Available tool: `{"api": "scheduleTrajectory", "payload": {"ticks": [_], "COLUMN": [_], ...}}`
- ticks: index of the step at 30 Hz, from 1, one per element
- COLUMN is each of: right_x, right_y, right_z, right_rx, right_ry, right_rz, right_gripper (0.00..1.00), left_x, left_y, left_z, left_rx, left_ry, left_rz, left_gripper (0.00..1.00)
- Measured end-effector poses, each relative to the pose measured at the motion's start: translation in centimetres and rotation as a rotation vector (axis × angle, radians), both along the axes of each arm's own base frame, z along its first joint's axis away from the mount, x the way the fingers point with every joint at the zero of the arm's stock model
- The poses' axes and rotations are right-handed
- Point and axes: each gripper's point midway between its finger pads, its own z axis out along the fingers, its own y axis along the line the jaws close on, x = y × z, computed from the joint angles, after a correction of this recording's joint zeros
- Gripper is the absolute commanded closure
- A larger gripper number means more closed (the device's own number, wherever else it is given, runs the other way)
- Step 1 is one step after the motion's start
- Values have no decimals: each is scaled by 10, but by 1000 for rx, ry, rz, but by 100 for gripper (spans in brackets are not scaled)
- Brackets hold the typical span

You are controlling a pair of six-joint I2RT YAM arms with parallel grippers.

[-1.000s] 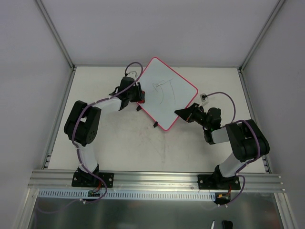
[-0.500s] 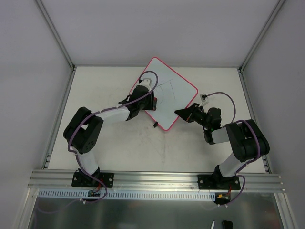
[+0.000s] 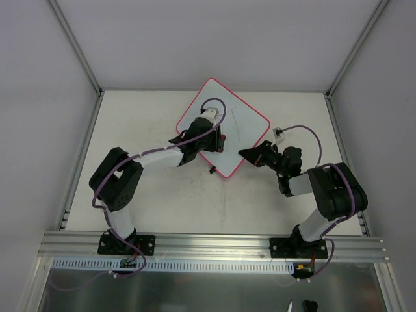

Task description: Erase the whiteboard

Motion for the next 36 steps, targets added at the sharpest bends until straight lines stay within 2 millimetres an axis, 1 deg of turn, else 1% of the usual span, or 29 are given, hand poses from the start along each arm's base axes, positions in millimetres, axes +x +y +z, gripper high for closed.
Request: {"api": "scheduleTrajectory", "payload": {"ticks": [4,9,13,19,22,28,33,36], "right_x": [0,1,2,2,1,1,1,1], "right_y": [0,-1,-2,-2,-1,1,1,2], "right_z": [0,-1,-3,-3,-3,0,1,2], "right_rx": [0,-2,-5,-4,-3,2,3,3], "right_ry": [0,6,16,17,15,8,3,2], "right_rz": [0,-6,-17,-17,-13,-3,3,5], "right_gripper": [100,100,100,100,100,100,100,100], "left_x": [-1,2,11,30,45,84,104,112], "left_y": [-8,-10,-15,-9,2,45,73,88], "left_z": [5,6,11,19,20,13,6,2], "left_rx": [2,51,82,67,44,28,33,34], "left_ry": [-3,-7,-15,-18,-15,-9,2,11], "left_rz": [-24,-48,-61,-63,-45,45,107,138], "left_gripper": [94,94,94,94,94,94,94,94]}}
